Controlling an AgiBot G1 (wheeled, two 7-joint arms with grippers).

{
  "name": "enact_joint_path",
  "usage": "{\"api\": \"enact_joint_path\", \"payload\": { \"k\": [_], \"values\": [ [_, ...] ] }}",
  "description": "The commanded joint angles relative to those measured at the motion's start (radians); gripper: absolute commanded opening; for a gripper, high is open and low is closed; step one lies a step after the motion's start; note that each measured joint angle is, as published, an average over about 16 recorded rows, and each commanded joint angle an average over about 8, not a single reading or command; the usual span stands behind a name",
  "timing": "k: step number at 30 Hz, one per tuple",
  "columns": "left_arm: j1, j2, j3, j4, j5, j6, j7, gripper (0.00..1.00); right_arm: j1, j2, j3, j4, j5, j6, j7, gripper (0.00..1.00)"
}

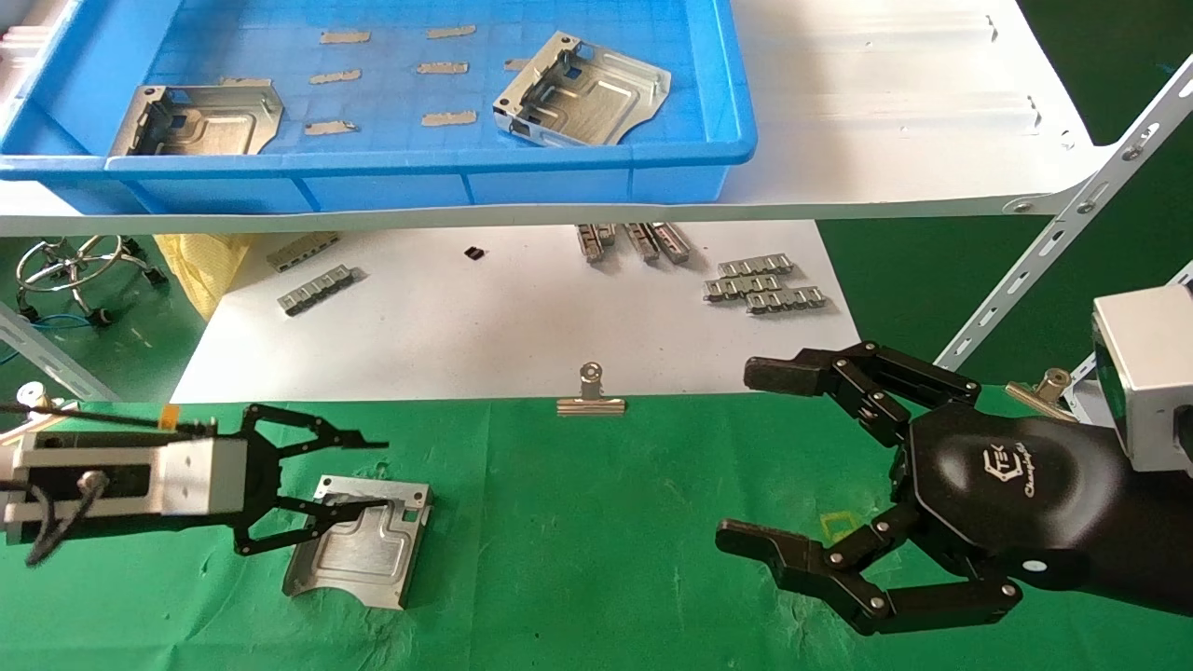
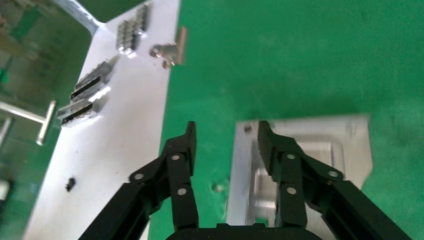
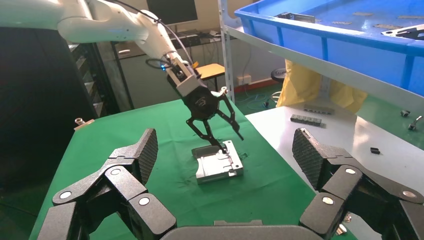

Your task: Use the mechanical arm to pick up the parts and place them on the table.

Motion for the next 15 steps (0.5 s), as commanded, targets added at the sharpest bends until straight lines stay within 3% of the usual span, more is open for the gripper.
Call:
{"api": "enact_joint_path", "payload": {
  "k": [1,7,15],
  "values": [
    [0.003,0.003,-0.007,0.016,-0.021,0.016,-0.033,1.00,0.000,0.000,0.000,0.000,0.000,0.000,0.000,1.00],
    [0.058,-0.002,-0.053,0.042,-0.123,0.018,-0.145,1.00,0.000,0.000,0.000,0.000,0.000,0.000,0.000,1.00],
    [0.071,-0.004,-0.065,0.048,-0.145,0.018,-0.156,1.00,0.000,0.000,0.000,0.000,0.000,0.000,0.000,1.00]
  ]
}}
